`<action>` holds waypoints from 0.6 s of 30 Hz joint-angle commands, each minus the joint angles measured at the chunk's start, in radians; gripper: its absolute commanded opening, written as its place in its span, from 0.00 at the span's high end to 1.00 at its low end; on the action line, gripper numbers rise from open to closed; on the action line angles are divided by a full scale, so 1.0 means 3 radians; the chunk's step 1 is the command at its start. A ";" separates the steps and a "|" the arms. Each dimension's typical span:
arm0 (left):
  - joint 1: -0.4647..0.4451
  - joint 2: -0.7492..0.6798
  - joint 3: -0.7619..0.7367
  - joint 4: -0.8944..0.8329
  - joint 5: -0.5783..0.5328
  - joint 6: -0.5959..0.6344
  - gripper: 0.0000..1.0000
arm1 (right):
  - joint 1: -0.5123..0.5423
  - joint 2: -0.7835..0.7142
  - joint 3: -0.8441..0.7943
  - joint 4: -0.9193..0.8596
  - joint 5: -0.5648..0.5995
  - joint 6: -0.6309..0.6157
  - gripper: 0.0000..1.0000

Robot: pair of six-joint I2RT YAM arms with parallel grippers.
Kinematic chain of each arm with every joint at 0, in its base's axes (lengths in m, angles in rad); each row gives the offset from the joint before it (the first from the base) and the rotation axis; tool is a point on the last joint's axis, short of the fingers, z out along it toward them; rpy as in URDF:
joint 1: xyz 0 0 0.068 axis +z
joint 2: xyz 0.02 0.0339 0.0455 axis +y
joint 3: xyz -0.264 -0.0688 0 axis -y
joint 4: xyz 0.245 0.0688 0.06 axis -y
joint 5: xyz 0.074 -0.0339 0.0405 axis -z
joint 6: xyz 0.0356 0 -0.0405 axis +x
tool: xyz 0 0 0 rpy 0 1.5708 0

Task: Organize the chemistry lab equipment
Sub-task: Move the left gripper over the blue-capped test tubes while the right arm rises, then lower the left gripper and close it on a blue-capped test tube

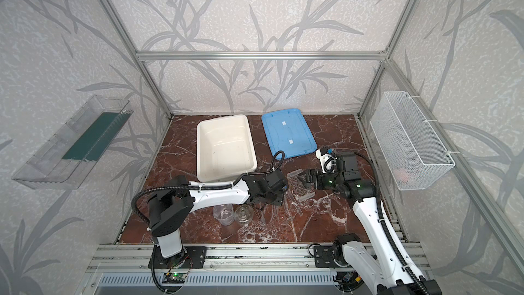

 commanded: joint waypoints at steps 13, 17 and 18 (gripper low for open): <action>-0.0061 0.0182 0.0055 -0.0178 -0.0190 -0.0074 0.72 | 0.0022 -0.0088 -0.0074 -0.0019 0.0037 -0.0003 0.06; -0.0070 0.0240 0.0103 -0.0265 -0.0249 -0.0070 0.72 | 0.0022 -0.0090 -0.0074 -0.0019 0.0035 -0.0001 0.06; -0.0072 0.0266 0.0133 -0.0306 -0.0271 -0.0074 0.72 | 0.0022 -0.0095 -0.0078 -0.0017 0.0035 0.0002 0.07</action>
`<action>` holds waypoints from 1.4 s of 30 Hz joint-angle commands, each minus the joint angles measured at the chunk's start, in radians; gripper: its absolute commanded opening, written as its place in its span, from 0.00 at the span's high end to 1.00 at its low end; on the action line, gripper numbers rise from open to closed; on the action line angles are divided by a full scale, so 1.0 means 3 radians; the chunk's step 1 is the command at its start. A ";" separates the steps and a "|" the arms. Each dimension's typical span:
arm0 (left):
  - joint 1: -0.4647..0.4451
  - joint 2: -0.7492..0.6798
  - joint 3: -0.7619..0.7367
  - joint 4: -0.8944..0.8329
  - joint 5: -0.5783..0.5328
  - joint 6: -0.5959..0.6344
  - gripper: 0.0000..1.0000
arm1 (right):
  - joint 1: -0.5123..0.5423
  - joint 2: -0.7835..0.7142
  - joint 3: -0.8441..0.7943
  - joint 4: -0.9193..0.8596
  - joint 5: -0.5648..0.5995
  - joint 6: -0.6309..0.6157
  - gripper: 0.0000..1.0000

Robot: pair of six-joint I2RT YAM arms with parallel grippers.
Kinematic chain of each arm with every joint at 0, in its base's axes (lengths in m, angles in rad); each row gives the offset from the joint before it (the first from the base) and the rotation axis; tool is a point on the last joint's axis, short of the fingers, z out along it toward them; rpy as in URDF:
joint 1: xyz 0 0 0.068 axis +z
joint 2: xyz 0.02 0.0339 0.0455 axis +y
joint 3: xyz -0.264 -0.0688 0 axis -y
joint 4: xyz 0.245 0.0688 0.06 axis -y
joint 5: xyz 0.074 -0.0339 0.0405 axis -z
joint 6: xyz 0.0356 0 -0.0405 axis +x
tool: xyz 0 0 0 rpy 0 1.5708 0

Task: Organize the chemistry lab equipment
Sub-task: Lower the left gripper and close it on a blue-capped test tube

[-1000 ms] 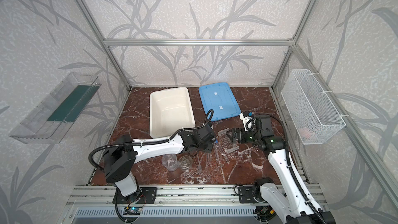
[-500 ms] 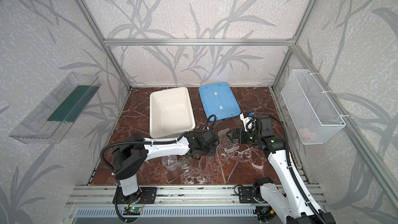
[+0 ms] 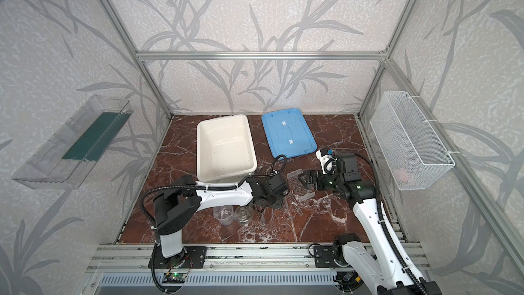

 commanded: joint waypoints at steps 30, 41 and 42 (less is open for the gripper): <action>-0.0026 0.0231 0.0315 -0.0056 -0.0227 -0.0123 0.63 | 0.0022 -0.0059 -0.0053 -0.0012 0.0082 -0.0007 0.06; -0.0037 0.0202 0.0292 -0.0381 -0.0421 -0.0119 0.72 | 0.0022 -0.0094 -0.0071 -0.0014 0.0102 -0.0009 0.07; -0.0039 0.0194 0.0283 -0.0392 -0.0431 -0.0127 0.72 | 0.0021 -0.0096 -0.0071 -0.0018 0.0107 -0.0009 0.07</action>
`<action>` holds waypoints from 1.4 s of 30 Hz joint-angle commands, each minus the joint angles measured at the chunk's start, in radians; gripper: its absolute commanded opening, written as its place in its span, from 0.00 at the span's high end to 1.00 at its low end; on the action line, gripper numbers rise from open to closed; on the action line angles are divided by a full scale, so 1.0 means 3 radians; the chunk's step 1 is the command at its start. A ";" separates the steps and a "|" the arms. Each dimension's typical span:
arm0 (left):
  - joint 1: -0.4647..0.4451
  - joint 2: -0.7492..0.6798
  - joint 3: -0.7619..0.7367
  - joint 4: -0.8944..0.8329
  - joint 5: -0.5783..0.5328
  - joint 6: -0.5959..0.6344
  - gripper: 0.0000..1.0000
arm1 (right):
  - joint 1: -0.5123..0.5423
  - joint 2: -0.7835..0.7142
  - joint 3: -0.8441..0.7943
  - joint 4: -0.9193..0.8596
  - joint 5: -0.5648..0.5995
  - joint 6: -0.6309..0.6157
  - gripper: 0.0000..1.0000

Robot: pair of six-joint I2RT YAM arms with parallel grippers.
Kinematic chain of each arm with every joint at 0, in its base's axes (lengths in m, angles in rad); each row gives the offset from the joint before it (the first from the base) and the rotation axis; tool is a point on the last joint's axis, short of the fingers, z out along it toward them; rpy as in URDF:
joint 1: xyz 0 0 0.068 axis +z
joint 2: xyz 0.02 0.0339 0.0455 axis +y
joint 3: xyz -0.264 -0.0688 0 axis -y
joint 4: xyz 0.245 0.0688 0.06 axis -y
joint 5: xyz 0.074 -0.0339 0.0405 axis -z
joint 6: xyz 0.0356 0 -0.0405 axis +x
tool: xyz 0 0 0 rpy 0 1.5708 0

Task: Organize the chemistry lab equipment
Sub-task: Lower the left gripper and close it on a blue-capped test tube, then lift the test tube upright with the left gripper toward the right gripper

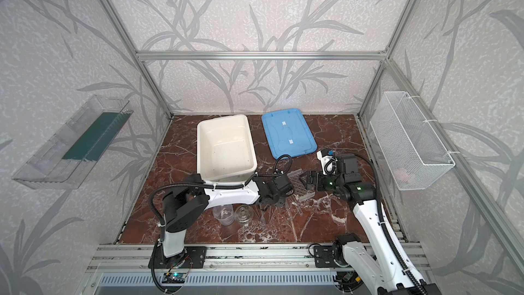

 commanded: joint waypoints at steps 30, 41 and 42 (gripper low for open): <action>-0.0080 0.0207 0.0281 -0.0499 -0.0444 -0.0402 0.81 | 0.0022 -0.0094 -0.0043 -0.0023 0.0063 0.0003 0.07; -0.0057 -0.0316 -0.0015 0.0025 -0.0647 -0.0161 0.85 | 0.0022 0.0000 0.0007 -0.0003 0.0022 0.0011 0.07; -0.0050 -0.0359 -0.0042 0.0067 -0.0651 -0.0137 0.85 | 0.0022 0.0010 0.0018 0.0003 0.0017 0.0011 0.07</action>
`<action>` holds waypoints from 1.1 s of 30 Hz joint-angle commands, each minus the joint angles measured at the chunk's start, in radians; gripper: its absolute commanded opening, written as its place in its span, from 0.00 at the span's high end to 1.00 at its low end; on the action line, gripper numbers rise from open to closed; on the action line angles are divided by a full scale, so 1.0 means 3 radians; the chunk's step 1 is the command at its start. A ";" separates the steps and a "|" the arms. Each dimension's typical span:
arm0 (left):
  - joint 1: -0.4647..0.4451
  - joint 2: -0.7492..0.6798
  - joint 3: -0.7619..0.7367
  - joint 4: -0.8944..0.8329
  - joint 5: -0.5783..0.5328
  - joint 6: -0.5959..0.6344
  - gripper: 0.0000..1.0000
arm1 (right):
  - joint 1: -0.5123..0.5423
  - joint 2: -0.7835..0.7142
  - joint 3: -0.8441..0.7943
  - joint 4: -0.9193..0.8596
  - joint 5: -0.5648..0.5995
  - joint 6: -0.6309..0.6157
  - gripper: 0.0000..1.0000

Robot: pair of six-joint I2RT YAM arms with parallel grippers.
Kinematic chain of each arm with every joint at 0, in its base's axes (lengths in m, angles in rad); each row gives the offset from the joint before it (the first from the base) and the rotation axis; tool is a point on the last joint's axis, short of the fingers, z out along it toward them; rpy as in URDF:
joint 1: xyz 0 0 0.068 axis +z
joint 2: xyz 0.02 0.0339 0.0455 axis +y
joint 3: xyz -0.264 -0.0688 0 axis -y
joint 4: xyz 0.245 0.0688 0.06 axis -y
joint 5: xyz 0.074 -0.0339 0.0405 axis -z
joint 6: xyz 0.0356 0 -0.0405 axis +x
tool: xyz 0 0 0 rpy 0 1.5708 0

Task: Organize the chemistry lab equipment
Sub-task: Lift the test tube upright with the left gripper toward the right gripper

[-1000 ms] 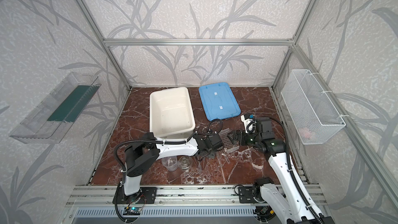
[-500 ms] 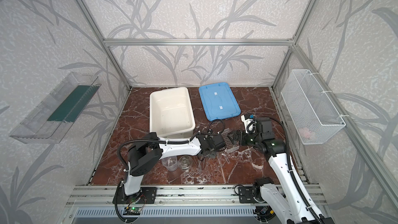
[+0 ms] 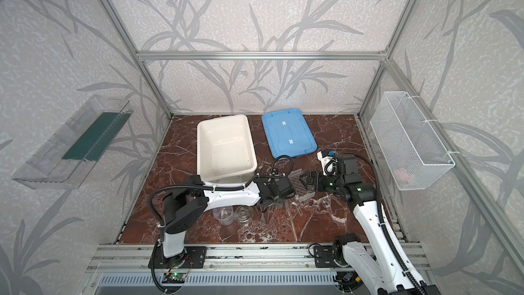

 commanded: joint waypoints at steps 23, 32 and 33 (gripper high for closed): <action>0.0062 -0.1499 -0.1666 0.2864 0.0873 0.1549 0.89 | 0.0336 0.0672 0.0794 -0.0001 -0.0738 0.0115 0.16; 0.0041 -0.1437 -0.1651 0.2984 0.0897 0.1528 0.89 | 0.0533 0.0977 0.0872 0.0032 -0.0559 0.0124 0.26; 0.0041 -0.1432 -0.1651 0.2986 0.0906 0.1524 0.89 | 0.0533 0.0995 0.0877 0.0038 -0.0582 0.0125 0.29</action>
